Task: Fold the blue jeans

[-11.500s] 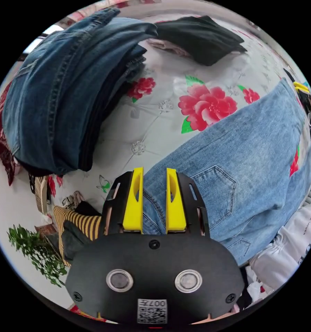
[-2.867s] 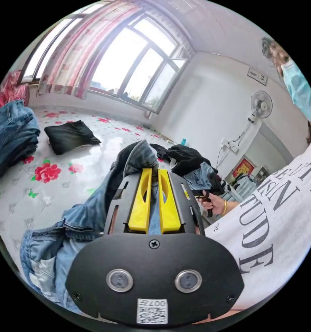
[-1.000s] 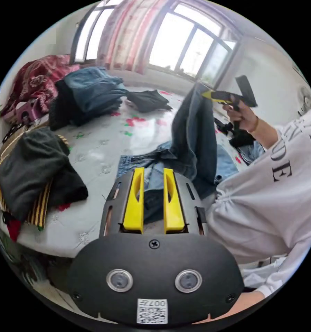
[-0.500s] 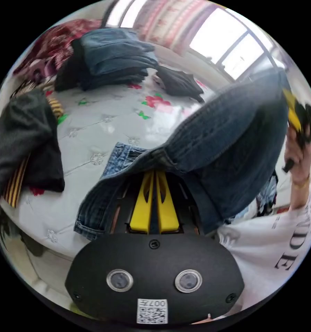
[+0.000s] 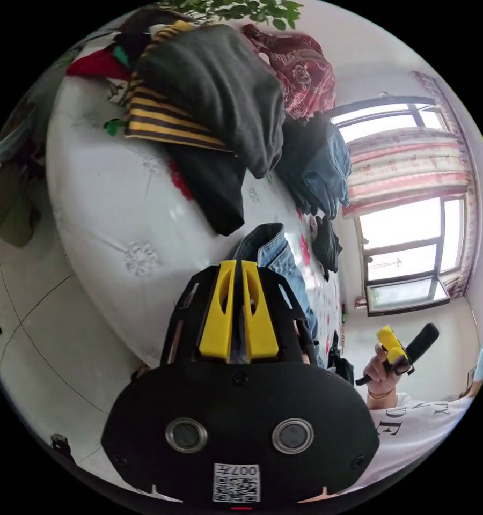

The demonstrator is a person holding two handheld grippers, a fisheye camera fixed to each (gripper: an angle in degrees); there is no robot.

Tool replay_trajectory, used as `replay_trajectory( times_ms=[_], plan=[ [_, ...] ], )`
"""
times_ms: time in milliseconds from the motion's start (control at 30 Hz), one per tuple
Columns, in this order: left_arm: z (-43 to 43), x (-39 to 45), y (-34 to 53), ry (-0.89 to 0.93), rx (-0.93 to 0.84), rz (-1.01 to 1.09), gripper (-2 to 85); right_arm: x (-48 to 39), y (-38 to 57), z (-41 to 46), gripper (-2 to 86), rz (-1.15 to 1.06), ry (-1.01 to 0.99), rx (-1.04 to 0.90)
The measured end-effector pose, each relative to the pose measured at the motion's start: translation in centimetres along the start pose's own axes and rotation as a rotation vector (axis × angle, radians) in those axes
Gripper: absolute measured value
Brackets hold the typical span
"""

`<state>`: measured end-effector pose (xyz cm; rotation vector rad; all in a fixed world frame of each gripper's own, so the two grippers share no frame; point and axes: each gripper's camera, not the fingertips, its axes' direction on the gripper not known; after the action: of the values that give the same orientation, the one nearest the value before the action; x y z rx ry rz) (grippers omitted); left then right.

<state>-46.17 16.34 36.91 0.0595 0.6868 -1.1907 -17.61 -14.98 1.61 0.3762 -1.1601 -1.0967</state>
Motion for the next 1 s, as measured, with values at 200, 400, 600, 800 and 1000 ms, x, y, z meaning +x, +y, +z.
replay_trajectory(
  times_ms=[200, 400, 600, 800, 1000],
  plan=[
    [-3.5, -4.8, 4.3, 0.1, 0.056, -0.102, 10.7, 5.0, 9.0, -4.1, 4.8, 0.311, 0.077, 0.006],
    [-3.1, -4.3, 5.0, 0.116, 0.032, -0.006, 17.2, 5.3, 16.3, -8.2, 4.3, 0.545, 0.132, 0.13],
    [2.0, -2.7, 1.9, 0.071, -0.046, 0.082, 13.0, 3.7, 18.0, -8.9, 3.1, 0.567, 0.145, 0.197],
    [2.8, 0.7, 1.1, 0.198, 0.008, 0.072, 6.5, 1.7, 19.6, -12.0, 1.5, 0.571, 0.256, 0.293],
    [3.6, 20.6, 5.6, 0.191, -0.117, 0.711, 6.3, 0.3, 27.0, -16.3, 1.4, 0.761, 0.384, 0.444]
  ],
)
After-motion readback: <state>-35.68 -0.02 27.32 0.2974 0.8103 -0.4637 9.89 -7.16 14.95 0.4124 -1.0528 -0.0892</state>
